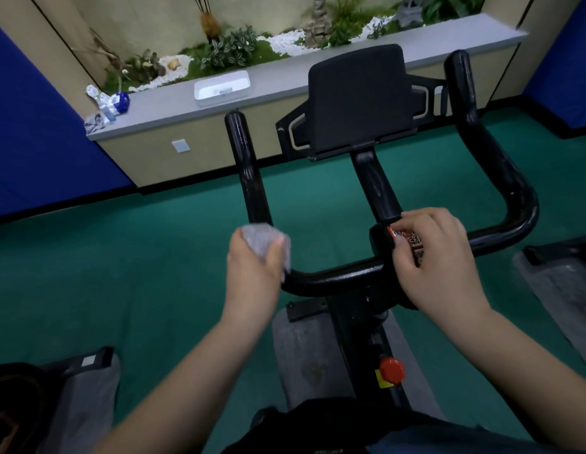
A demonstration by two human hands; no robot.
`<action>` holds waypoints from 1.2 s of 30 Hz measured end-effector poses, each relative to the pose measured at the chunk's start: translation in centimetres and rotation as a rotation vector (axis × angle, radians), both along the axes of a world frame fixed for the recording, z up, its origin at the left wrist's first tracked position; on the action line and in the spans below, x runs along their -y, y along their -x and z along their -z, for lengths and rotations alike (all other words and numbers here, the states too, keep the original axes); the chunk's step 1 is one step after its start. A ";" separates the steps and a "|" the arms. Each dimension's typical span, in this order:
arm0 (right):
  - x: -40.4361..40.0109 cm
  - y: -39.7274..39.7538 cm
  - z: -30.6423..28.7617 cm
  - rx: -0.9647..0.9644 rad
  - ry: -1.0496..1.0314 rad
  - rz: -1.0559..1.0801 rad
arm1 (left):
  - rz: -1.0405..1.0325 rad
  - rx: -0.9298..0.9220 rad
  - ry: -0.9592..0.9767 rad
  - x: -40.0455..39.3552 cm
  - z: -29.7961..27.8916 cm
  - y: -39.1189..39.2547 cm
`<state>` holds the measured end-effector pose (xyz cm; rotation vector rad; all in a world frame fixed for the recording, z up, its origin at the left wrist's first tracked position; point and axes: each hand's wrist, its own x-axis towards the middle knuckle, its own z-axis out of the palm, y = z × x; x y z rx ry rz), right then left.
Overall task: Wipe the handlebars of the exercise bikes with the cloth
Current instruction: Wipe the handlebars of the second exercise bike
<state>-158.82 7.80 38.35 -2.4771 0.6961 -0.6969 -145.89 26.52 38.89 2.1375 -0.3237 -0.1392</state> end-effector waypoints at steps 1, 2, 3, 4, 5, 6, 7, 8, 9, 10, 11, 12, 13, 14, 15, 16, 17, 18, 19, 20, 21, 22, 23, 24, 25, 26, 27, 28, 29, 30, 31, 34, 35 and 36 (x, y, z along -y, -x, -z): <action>-0.1 0.0 -0.1 -0.001 -0.006 0.003 | 0.018 -0.012 -0.006 -0.4 0.3 0.8; -0.3 0.0 -0.1 -0.003 -0.004 0.006 | 0.020 -0.029 -0.024 -0.6 0.7 0.9; -0.4 -0.1 -0.2 -0.005 0.005 0.008 | 0.013 -0.059 -0.054 -0.5 0.8 0.3; -0.6 -0.2 -0.1 -0.008 0.014 0.012 | 0.011 -0.076 -0.080 -0.2 0.8 -0.7; -0.7 -0.2 -0.2 -0.013 0.022 0.020 | 0.013 -0.078 -0.094 0.3 0.5 -1.9; -0.8 -0.3 -0.2 -0.017 0.029 0.030 | 0.017 -0.067 -0.102 1.1 0.3 -3.3; -0.9 -0.3 -0.2 -0.022 0.037 0.038 | 0.021 -0.052 -0.102 1.9 -0.1 -4.8; -1.0 -0.3 -0.1 -0.027 0.049 0.044 | 0.019 -0.048 -0.095 2.8 -0.5 -6.6; -1.1 -0.3 0.0 -0.033 0.060 0.049 | 0.012 -0.039 -0.087 3.6 -1.0 -8.5; -1.1 -0.4 0.1 -0.038 0.069 0.053 | 0.003 -0.033 -0.079 4.3 -1.5 -10.2; -1.2 -0.4 0.1 -0.041 0.075 0.059 | -0.006 -0.012 -0.068 4.9 -1.8 -11.8; -1.3 -0.5 0.2 -0.042 0.075 0.067 | -0.009 0.016 -0.046 5.2 -2.0 -13.1; -1.4 -0.5 0.1 -0.040 0.075 0.076 | -0.010 0.054 -0.013 5.4 -1.9 -13.9; -1.5 -0.6 0.1 -0.039 0.074 0.086 | -0.020 0.081 0.022 5.4 -1.6 -14.0; -1.6 -0.6 0.0 -0.042 0.074 0.096 | -0.031 0.107 0.061 5.2 -1.2 -13.5; -1.9 -0.7 0.1 -0.045 0.074 0.107 | -0.047 0.107 0.087 4.7 -0.6 -12.4; -2.1 -0.7 0.1 -0.045 0.075 0.121 | -0.056 0.100 0.104 4.2 -0.1 -11.2; -2.3 -0.8 0.1 -0.041 0.075 0.137 | -0.061 0.075 0.097 3.6 0.4 -10.2; -2.4 -0.9 0.1 -0.039 0.074 0.151 | -0.057 0.057 0.081 3.3 0.6 -9.6; -2.5 -0.9 0.1 -0.039 0.074 0.163 | -0.046 0.037 0.062 3.1 0.6 -9.6; -2.5 -1.0 0.1 -0.040 0.076 0.173 | -0.024 0.038 0.057 3.2 0.3 -10.1; -2.5 -1.2 0.1 -0.041 0.076 0.184 | 0.006 0.039 0.063 3.5 -0.1 -11.1; -2.5 -1.2 0.0 -0.041 0.073 0.201 | 0.030 0.058 0.085 4.0 -0.9 -12.2; -2.6 -1.3 -0.1 -0.038 0.073 0.220 | 0.049 0.075 0.101 4.7 -1.6 -13.7; -2.7 -1.4 -0.1 -0.032 0.079 0.234 | 0.063 0.100 0.117 5.5 -2.2 -15.3; -2.7 -1.4 -0.1 -0.026 0.088 0.243 | 0.072 0.104 0.122 6.2 -2.8 -16.9; -2.8 -1.4 -0.1 -0.020 0.095 0.246 | 0.078 0.110 0.141 6.8 -3.2 -18.2; -2.8 -1.4 0.0 -0.014 0.098 0.247 | 0.084 0.102 0.157 7.2 -3.7 -19.4; -2.8 -1.4 0.0 -0.008 0.098 0.249 | 0.086 0.102 0.180 7.5 -3.9 -20.3; -2.9 -1.5 0.0 -0.003 0.096 0.254 | 0.081 0.099 0.194 7.6 -4.1 -20.5; -2.9 -1.5 0.0 0.002 0.092 0.261 | 0.075 0.097 0.207 7.4 -4.2 -20.2; -3.0 -1.6 0.0 0.010 0.090 0.276 | 0.076 0.080 0.207 6.2 -2.8 -17.1; -3.0 -1.6 0.0 0.007 0.093 0.279 | 0.098 0.072 0.200 5.5 -2.0 -15.8; -3.0 -1.6 0.0 0.004 0.095 0.280 | 0.115 0.059 0.189 4.8 -1.5 -14.7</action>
